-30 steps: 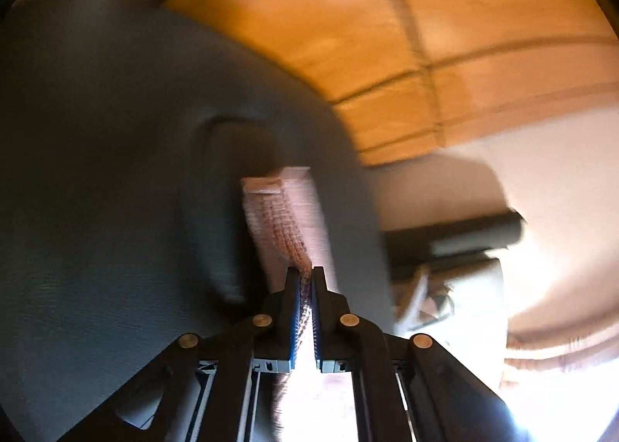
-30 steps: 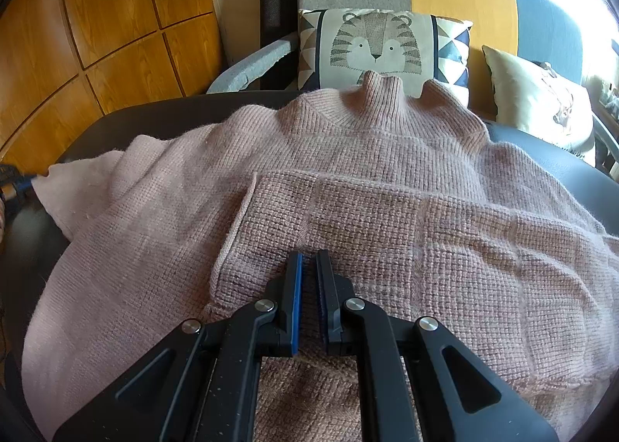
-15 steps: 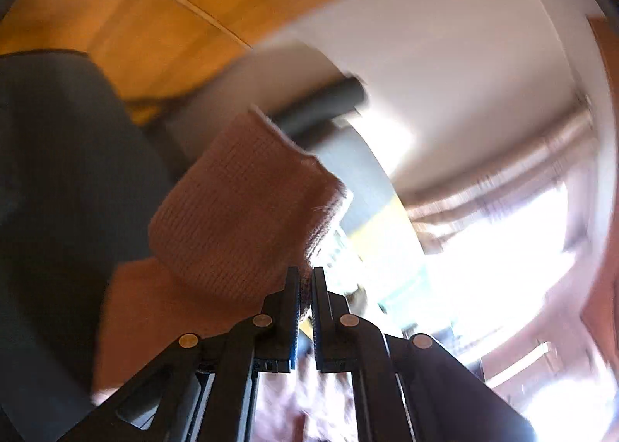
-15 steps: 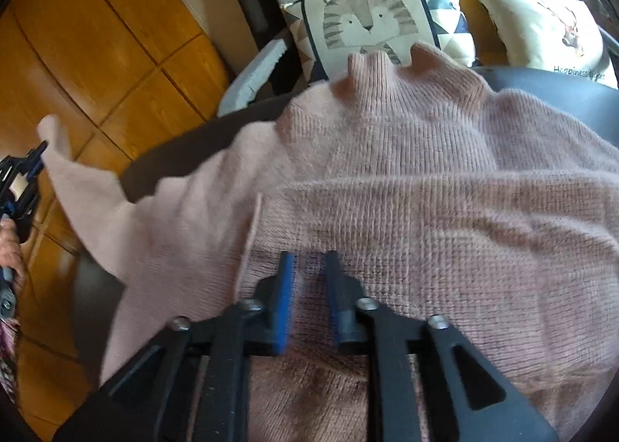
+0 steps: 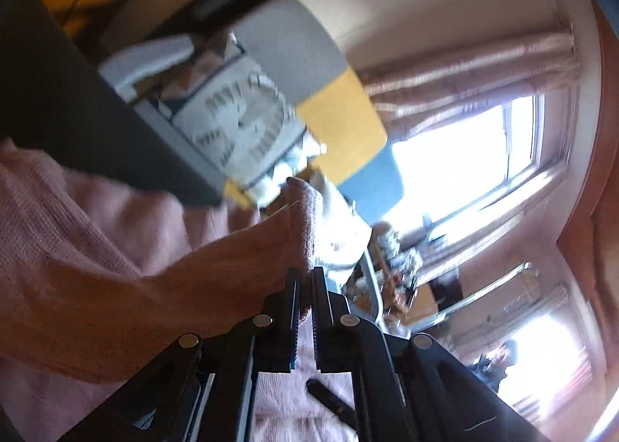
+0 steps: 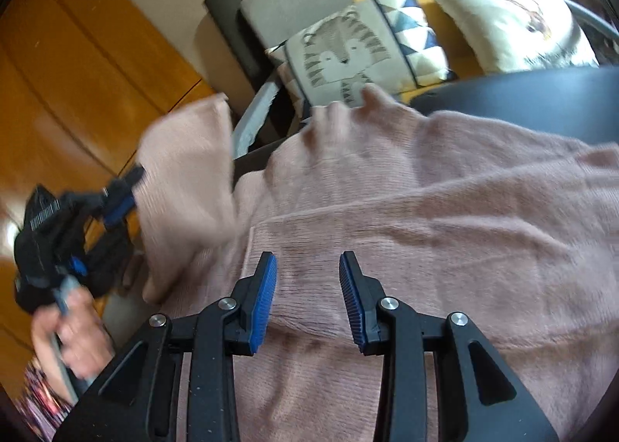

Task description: Fold clothes

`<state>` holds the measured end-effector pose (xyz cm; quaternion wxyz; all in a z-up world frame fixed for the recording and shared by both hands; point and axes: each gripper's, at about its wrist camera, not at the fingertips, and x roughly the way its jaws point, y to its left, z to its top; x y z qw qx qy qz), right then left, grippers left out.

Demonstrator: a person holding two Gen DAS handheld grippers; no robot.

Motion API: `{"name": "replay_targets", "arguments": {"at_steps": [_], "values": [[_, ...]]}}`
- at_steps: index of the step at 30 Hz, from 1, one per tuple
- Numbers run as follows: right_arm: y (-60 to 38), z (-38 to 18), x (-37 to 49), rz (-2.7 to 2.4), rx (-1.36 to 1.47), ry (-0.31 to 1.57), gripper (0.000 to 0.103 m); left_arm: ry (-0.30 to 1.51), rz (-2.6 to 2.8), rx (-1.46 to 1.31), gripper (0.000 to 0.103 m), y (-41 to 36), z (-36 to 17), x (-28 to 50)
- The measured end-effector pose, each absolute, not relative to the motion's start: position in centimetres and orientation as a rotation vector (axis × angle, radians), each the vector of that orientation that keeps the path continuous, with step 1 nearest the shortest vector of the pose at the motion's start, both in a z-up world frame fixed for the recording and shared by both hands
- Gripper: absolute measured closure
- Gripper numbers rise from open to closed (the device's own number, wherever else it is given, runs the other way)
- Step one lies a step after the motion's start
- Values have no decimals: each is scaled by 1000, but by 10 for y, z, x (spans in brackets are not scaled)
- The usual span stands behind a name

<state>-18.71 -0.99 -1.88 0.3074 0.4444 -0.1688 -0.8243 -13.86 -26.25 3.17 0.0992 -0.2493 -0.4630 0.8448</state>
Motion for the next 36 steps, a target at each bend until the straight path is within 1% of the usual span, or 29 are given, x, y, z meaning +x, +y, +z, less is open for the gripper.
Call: {"name": "replay_targets", "arguments": {"at_steps": [4, 7, 8, 9, 10, 11, 12, 14, 18, 24, 25, 26, 27, 29, 31, 34, 36], "values": [[7, -31, -193, -2172, 1224, -547, 66, -1273, 2505, -853, 98, -232, 9, -159], [18, -40, -198, -2147, 1255, -654, 66, -1164, 2546, -988, 98, -213, -10, -171], [20, -41, -199, -2137, 1259, -681, 66, -1120, 2556, -1040, 96, -207, -17, -172], [21, -43, -200, -2126, 1264, -700, 66, -1082, 2561, -1083, 91, -201, -24, -174], [23, -44, -202, -2114, 1269, -718, 66, -1061, 2552, -1107, 89, -198, -28, -175], [22, -44, -203, -2109, 1271, -723, 62, -1044, 2543, -1126, 87, -195, -32, -175], [21, -43, -205, -2111, 1266, -723, 54, -1037, 2533, -1133, 86, -195, -33, -172], [17, -41, -207, -2111, 1256, -722, 48, -1023, 2516, -1140, 84, -195, -35, -166], [-2, -40, -213, -2079, 1277, -690, 47, -1001, 2526, -1092, 84, -204, -28, -141], [-30, -47, -219, -2160, 1341, -530, 47, -983, 2645, -1072, 84, -243, -32, -85], [-33, -45, -217, -2179, 1337, -495, 49, -1007, 2667, -1094, 84, -253, -37, -78], [-40, -43, -217, -2190, 1336, -432, 77, -1043, 2680, -1117, 84, -262, -41, -73], [-48, -40, -217, -2199, 1333, -364, 96, -1085, 2690, -1136, 84, -271, -46, -69], [-58, -33, -216, -2220, 1326, -280, 96, -1161, 2704, -1151, 85, -286, -53, -62], [-65, -17, -215, -2216, 1269, -270, 96, -1205, 2705, -1132, 84, -297, -56, -59], [-69, 15, -210, -2264, 1141, -238, 96, -1154, 2737, -1148, 84, -303, -52, -67], [-64, 32, -208, -2288, 1083, -268, 96, -1102, 2779, -1159, 84, -308, -49, -73]]}}
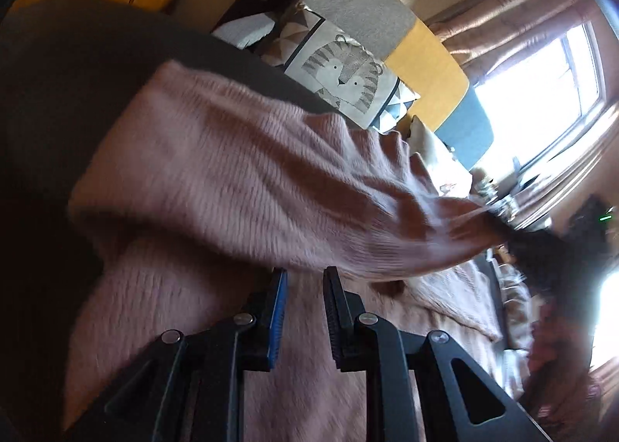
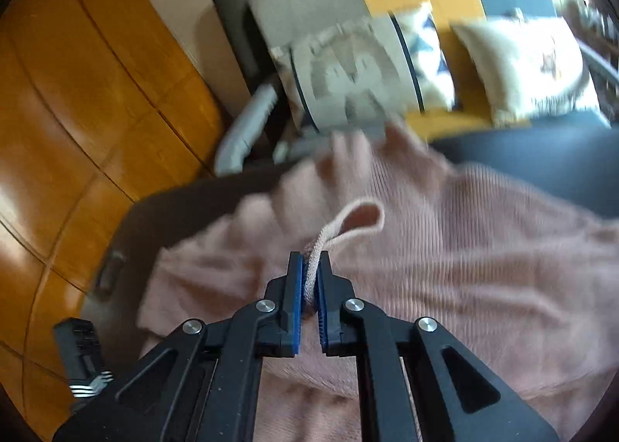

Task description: Fold clothes

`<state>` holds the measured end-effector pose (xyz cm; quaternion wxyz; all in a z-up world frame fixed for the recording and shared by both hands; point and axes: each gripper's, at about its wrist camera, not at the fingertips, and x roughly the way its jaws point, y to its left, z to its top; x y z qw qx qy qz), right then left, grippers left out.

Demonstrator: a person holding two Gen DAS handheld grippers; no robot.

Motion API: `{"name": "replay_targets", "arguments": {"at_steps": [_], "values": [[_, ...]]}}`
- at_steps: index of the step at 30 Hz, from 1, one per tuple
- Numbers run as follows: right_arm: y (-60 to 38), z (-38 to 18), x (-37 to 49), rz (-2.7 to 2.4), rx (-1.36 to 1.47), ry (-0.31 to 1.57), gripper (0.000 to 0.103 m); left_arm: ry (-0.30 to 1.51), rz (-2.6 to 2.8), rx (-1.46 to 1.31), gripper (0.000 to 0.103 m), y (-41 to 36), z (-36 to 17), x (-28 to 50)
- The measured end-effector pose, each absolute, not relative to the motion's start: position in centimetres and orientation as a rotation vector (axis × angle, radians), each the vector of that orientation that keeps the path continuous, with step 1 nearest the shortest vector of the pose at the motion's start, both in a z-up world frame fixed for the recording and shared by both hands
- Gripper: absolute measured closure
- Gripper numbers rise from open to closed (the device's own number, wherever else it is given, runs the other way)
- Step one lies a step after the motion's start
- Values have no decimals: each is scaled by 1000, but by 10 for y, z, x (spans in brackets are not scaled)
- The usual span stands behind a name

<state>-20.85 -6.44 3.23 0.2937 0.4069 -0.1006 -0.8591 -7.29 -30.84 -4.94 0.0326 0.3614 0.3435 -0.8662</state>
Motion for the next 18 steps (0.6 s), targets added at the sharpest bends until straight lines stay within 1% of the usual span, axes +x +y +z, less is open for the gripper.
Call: {"name": "replay_targets", "arguments": {"at_steps": [4, 7, 9, 11, 14, 18], "values": [[-49, 41, -210, -2345, 1051, -287, 96, 946, -2652, 1067, 84, -327, -46, -77], [-32, 15, -217, -2383, 1143, -297, 97, 938, -2603, 1015, 84, -348, -48, -71], [-22, -10, -221, -2384, 1248, -334, 97, 1005, -2589, 991, 84, -357, -54, -66], [-18, -34, -224, -2382, 1340, -316, 97, 1028, -2587, 967, 84, -356, -57, -64], [-9, -53, -226, -2364, 1362, -367, 97, 1076, -2592, 936, 84, -359, -60, -57], [-7, -38, -225, -2363, 1319, -380, 97, 1184, -2581, 897, 84, -370, -67, -52]]}}
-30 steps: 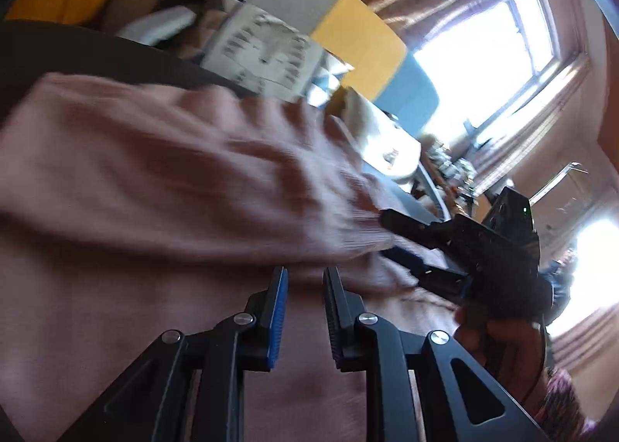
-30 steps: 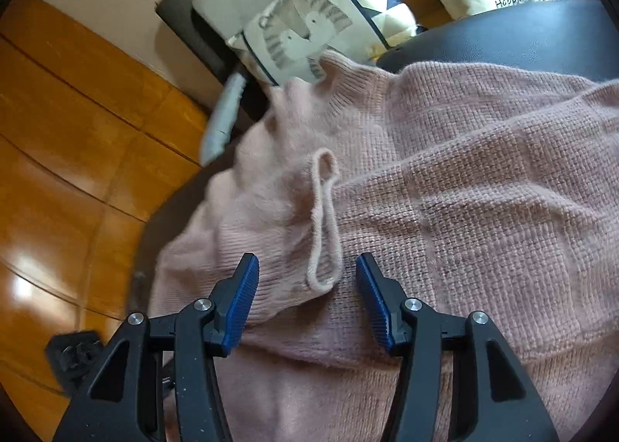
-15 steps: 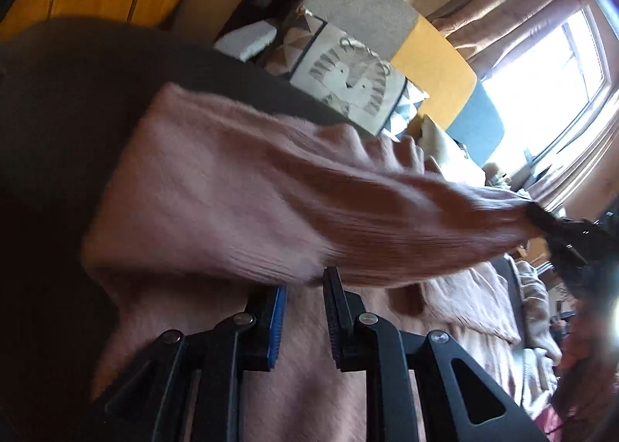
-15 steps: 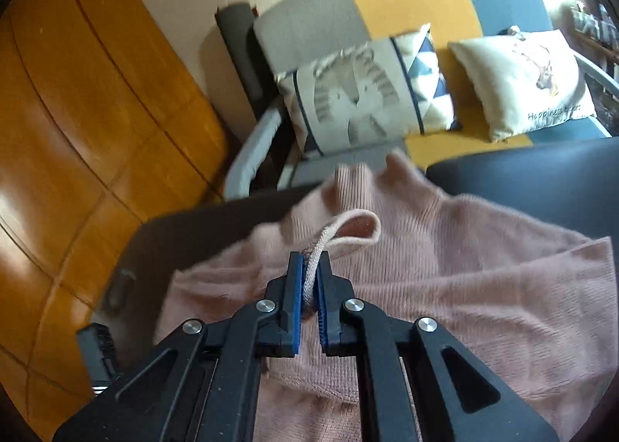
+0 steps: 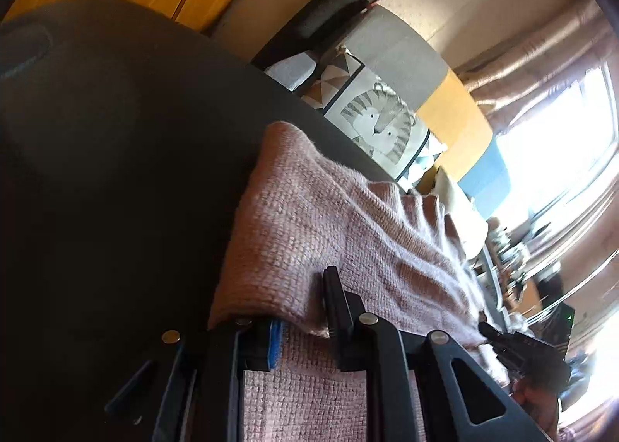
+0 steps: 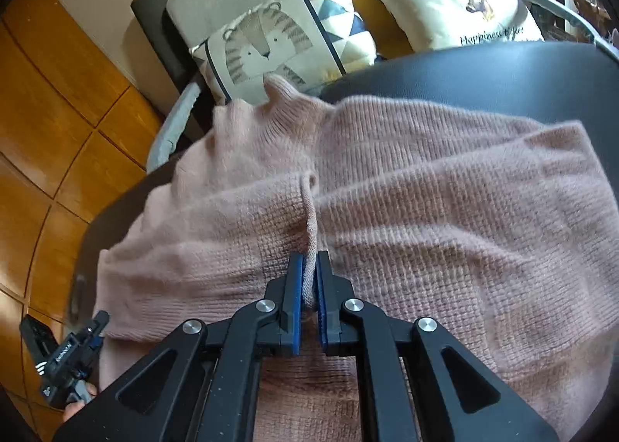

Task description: Fold clothes

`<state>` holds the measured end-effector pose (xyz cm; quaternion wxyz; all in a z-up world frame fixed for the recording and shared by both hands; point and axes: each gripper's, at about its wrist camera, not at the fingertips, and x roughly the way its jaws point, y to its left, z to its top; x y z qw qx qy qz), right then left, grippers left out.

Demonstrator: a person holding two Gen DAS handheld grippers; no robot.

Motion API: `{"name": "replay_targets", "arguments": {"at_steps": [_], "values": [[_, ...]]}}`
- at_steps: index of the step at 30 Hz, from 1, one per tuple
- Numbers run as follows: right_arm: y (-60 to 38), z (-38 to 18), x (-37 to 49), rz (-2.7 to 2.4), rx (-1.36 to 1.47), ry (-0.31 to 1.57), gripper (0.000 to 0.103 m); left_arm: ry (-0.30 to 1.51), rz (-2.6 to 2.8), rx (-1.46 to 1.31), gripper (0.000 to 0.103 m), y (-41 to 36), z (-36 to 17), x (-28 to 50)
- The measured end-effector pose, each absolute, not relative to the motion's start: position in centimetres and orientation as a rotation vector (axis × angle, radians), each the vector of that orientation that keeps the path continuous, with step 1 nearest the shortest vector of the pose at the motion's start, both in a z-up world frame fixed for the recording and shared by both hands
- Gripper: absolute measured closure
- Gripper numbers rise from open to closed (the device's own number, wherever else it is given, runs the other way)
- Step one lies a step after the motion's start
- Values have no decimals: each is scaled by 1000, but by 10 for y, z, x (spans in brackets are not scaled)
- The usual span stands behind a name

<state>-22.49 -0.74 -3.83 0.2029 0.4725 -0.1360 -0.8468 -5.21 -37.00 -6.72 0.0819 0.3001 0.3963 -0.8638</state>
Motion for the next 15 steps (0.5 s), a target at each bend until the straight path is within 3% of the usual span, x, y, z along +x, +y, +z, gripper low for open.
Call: {"name": "replay_targets", "arguments": {"at_steps": [7, 11, 15], "values": [[-18, -52, -218, -2361, 1343, -300, 96, 1245, -2549, 876, 85, -375, -70, -52], [-12, -56, -212, -2378, 1285, -314, 96, 1163, -2537, 965, 85, -364, -56, -40], [-8, -59, -207, -2393, 1237, -326, 96, 1053, -2579, 817, 85, -346, -37, -6]]}}
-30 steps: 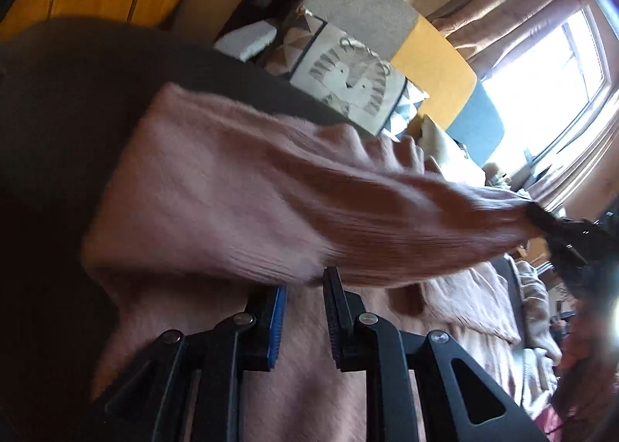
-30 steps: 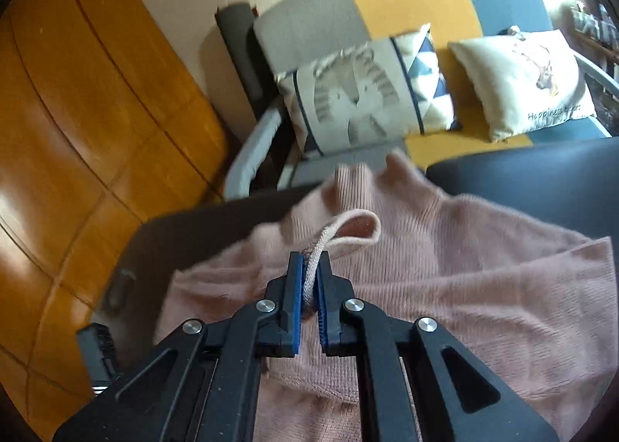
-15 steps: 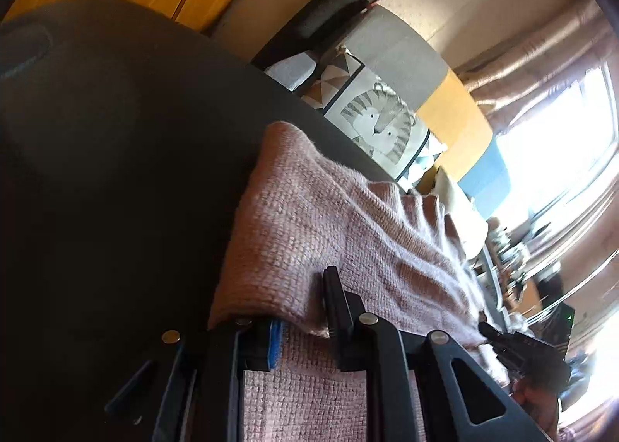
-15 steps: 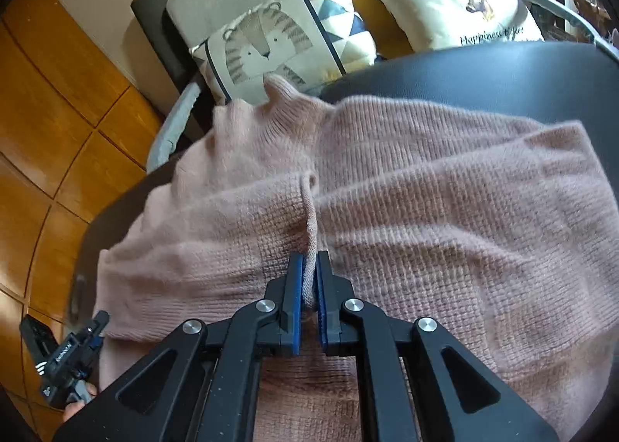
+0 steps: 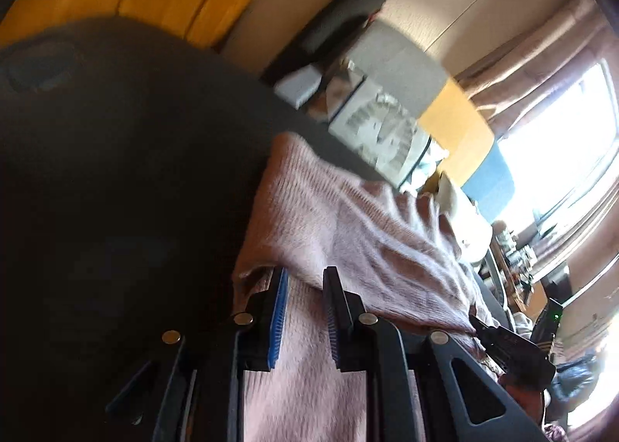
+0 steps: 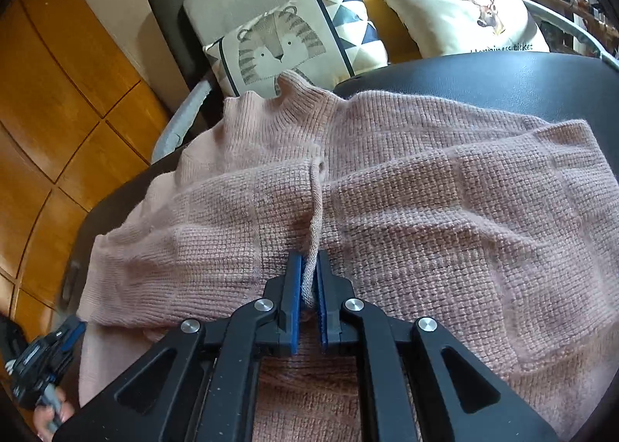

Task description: Fold clothes

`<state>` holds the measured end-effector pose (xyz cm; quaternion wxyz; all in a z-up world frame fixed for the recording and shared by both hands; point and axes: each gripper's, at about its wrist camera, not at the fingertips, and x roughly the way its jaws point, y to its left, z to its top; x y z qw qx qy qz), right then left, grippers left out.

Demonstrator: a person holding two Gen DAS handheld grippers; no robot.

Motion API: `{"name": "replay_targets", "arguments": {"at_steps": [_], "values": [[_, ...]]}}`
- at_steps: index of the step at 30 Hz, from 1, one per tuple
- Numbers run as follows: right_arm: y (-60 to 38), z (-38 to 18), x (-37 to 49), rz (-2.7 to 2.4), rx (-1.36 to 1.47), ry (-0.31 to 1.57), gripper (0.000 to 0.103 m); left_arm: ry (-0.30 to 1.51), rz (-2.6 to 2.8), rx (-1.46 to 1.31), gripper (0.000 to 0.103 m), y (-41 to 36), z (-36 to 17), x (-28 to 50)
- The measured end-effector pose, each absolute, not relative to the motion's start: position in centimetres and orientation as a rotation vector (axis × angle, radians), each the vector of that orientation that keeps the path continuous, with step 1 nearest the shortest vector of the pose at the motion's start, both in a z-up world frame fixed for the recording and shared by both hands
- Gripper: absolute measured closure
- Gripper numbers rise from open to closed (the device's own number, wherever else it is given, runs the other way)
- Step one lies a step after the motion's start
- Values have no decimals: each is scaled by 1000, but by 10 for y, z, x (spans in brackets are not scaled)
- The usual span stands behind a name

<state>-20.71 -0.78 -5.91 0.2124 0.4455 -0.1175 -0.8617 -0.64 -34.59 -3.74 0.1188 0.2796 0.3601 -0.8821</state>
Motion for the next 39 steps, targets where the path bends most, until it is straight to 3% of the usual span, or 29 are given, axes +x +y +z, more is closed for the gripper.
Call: {"name": "replay_targets", "arguments": {"at_steps": [7, 12, 16, 18, 21, 26, 30, 39], "values": [[-6, -60, -203, -2403, 1201, -319, 96, 879, -2694, 851, 85, -323, -18, -73], [-5, -61, -206, -2384, 1202, -322, 95, 744, -2540, 932, 85, -348, -42, -120], [-2, -38, -203, -2483, 1171, -264, 88, 1058, -2510, 838, 88, -378, -65, -102], [-14, -21, -200, -2496, 1118, -219, 87, 1112, -2509, 810, 89, -381, -69, -97], [-56, 6, -193, -2394, 1002, -149, 87, 1046, -2512, 835, 88, -375, -67, -102], [-171, -7, -189, -2135, 1011, 63, 88, 1087, -2528, 810, 87, -377, -69, -100], [-248, -32, -194, -1981, 1068, 175, 100, 1095, -2534, 792, 87, -379, -71, -94], [-278, -61, -221, -2017, 1118, 219, 103, 1113, -2547, 770, 88, -381, -74, -92]]}}
